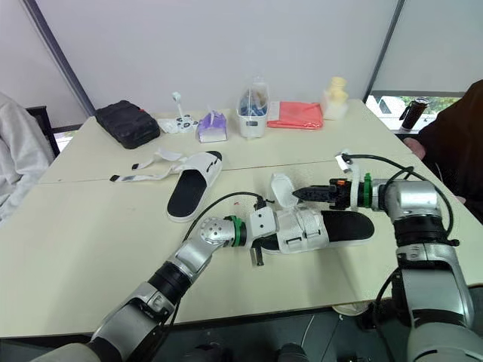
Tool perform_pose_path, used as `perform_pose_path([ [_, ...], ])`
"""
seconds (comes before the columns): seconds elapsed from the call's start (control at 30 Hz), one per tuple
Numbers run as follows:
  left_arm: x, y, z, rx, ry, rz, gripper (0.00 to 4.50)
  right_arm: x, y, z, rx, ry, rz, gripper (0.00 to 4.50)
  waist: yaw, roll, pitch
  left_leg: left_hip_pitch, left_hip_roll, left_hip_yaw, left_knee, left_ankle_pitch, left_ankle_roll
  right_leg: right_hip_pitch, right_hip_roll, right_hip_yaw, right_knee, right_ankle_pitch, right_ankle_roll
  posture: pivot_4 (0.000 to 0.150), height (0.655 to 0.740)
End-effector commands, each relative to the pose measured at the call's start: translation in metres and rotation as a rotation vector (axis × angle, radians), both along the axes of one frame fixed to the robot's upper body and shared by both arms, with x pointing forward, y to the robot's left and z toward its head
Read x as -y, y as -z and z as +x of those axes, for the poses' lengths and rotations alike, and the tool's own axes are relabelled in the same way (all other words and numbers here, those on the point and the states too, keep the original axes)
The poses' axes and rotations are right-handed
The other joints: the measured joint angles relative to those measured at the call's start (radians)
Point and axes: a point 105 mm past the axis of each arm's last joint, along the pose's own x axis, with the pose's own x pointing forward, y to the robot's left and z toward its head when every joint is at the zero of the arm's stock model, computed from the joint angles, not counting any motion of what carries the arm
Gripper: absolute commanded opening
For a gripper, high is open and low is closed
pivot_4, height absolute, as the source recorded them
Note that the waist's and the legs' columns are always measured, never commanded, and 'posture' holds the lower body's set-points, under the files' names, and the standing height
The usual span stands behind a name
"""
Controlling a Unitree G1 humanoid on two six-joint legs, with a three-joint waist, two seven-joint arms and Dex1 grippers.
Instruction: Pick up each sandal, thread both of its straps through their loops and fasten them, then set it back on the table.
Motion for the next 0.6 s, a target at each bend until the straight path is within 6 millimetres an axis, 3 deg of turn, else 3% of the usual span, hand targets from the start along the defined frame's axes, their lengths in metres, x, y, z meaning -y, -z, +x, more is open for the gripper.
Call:
perform_pose_path([
  [0.03,-0.012,0.043,-0.015,-0.113,0.022,0.145,0.0,-0.012,-0.017,0.002,0.082,-0.093,0.031,2.94,0.0,0.0,0.0,0.0,0.0,0.0,0.0,0.0,0.0,0.0,0.0,0.0,0.0,0.0,0.0,0.15,0.74],
  [0.13,-0.015,0.043,-0.014,-0.112,0.016,0.148,0.0,-0.023,-0.013,0.001,0.09,-0.16,0.014,2.94,0.0,0.0,0.0,0.0,0.0,0.0,0.0,0.0,0.0,0.0,0.0,0.0,0.0,0.0,0.0,0.15,0.74],
  [0.3,-0.017,0.042,-0.012,-0.105,0.005,0.153,0.0,-0.04,-0.023,-0.005,0.088,-0.289,0.059,2.94,-0.003,0.0,0.0,0.0,0.0,0.0,0.0,0.0,0.0,0.0,0.0,0.0,0.0,0.0,0.0,0.15,0.74],
  [0.5,-0.018,0.042,-0.011,-0.103,-0.007,0.151,0.0,-0.04,-0.005,-0.003,0.161,-0.382,-0.191,2.94,-0.005,0.0,0.0,0.0,0.0,0.0,0.0,0.0,0.0,-0.001,0.0,0.0,0.0,0.0,0.0,0.15,0.74],
  [0.6,-0.017,0.042,-0.01,-0.105,-0.01,0.148,0.0,-0.042,-0.008,-0.006,0.21,-0.463,-0.285,2.94,-0.005,0.0,0.0,0.0,0.0,0.0,0.0,0.0,0.0,-0.001,0.0,0.0,0.0,0.0,0.0,0.15,0.74],
])
